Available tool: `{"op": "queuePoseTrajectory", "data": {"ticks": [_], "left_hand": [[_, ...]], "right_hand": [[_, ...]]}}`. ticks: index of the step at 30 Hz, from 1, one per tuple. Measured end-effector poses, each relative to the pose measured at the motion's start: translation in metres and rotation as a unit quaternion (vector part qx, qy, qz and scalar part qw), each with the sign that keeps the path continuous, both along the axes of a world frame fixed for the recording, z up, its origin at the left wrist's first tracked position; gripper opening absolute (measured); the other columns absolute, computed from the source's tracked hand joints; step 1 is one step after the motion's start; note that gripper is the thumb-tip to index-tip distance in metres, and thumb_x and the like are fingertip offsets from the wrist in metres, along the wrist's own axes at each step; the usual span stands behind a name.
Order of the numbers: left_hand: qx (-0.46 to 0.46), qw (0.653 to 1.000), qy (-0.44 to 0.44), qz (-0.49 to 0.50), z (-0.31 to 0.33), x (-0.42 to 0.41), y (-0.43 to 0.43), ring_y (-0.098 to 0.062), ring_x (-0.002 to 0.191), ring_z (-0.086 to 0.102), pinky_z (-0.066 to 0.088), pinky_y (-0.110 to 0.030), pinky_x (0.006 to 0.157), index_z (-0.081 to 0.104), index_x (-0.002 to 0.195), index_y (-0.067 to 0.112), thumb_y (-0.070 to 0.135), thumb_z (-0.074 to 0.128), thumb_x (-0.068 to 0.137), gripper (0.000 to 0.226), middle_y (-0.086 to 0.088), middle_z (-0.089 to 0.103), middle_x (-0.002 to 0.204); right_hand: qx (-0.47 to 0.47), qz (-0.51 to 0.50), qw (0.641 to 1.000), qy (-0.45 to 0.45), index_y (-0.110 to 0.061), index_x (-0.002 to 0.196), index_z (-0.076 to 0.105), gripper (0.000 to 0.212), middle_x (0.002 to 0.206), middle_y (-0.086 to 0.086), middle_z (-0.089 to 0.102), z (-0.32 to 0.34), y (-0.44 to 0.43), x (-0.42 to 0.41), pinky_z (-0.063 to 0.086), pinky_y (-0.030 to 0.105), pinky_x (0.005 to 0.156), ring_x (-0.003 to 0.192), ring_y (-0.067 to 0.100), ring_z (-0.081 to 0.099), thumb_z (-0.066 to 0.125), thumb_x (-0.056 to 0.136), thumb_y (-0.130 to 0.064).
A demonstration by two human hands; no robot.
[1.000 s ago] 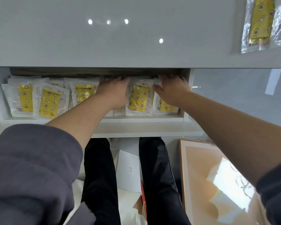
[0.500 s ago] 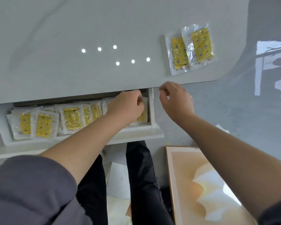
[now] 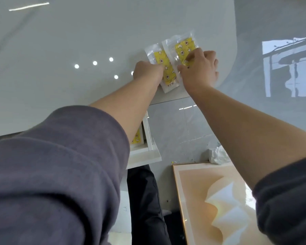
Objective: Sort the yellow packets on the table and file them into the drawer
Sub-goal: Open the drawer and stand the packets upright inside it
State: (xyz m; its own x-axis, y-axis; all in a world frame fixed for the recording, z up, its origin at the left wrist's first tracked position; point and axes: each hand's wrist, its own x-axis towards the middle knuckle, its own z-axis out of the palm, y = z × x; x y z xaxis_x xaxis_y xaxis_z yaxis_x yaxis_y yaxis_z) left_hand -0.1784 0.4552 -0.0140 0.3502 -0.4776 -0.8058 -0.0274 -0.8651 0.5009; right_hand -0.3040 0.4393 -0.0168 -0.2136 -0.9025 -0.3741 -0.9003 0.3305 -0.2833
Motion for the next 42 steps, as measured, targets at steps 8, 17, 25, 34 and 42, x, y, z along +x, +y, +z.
{"op": "queuePoseTrajectory", "data": {"ticks": [8, 17, 25, 34, 42], "left_hand": [[-0.03, 0.989, -0.011, -0.141, -0.002, 0.027, 0.028, -0.017, 0.081, 0.058, 0.048, -0.028, 0.068, 0.056, 0.106, 0.008, 0.033, 0.063, 0.09, 0.031, 0.0, 0.057, 0.085], [0.054, 0.98, -0.034, -0.187, 0.002, 0.147, 0.191, -0.029, 0.066, 0.059, 0.044, -0.034, 0.062, 0.058, 0.085, 0.001, 0.035, 0.055, 0.096, 0.036, -0.016, 0.06, 0.075], [0.151, 0.97, -0.138, -0.132, -0.024, 0.308, 0.332, -0.025, 0.082, 0.054, 0.04, -0.032, 0.072, 0.06, 0.107, 0.006, 0.014, 0.056, 0.094, 0.015, -0.01, 0.061, 0.097], [0.156, 0.937, -0.22, -0.224, -0.088, 0.359, 0.341, -0.032, 0.086, 0.054, 0.042, -0.037, 0.069, 0.054, 0.099, 0.007, 0.027, 0.057, 0.096, 0.02, -0.015, 0.061, 0.104], [0.199, 0.91, -0.292, -0.216, -0.06, 0.357, 0.381, -0.027, 0.071, 0.058, 0.033, -0.029, 0.05, 0.058, 0.099, 0.011, 0.04, 0.048, 0.097, 0.03, -0.006, 0.063, 0.083]], "right_hand": [[0.11, 0.003, 0.994, -0.006, -0.018, 0.126, 0.042, 0.068, 0.127, 0.001, 0.052, 0.006, 0.017, 0.015, 0.034, 0.04, 0.095, 0.12, 0.023, 0.05, 0.076, 0.075, -0.047], [0.194, 0.12, 0.96, -0.163, -0.016, 0.084, 0.048, 0.016, 0.075, -0.001, 0.054, 0.01, 0.144, 0.105, 0.045, 0.034, 0.062, 0.067, 0.018, 0.051, 0.054, 0.096, -0.025], [0.313, 0.076, 0.934, -0.155, -0.006, 0.086, 0.052, 0.017, 0.071, 0.005, 0.049, -0.03, 0.234, 0.168, 0.037, 0.026, 0.051, 0.06, 0.016, 0.043, 0.053, 0.098, -0.018], [0.3, 0.173, 0.937, 0.046, -0.014, 0.077, 0.05, 0.024, 0.072, 0.001, 0.054, -0.087, 0.237, 0.223, 0.033, 0.022, 0.047, 0.06, 0.013, 0.049, 0.06, 0.092, -0.029], [0.309, 0.186, 0.916, 0.176, -0.013, 0.093, 0.049, 0.025, 0.086, 0.004, 0.056, -0.052, 0.285, 0.224, 0.041, 0.029, 0.063, 0.076, 0.024, 0.054, 0.041, 0.099, -0.036]]}}
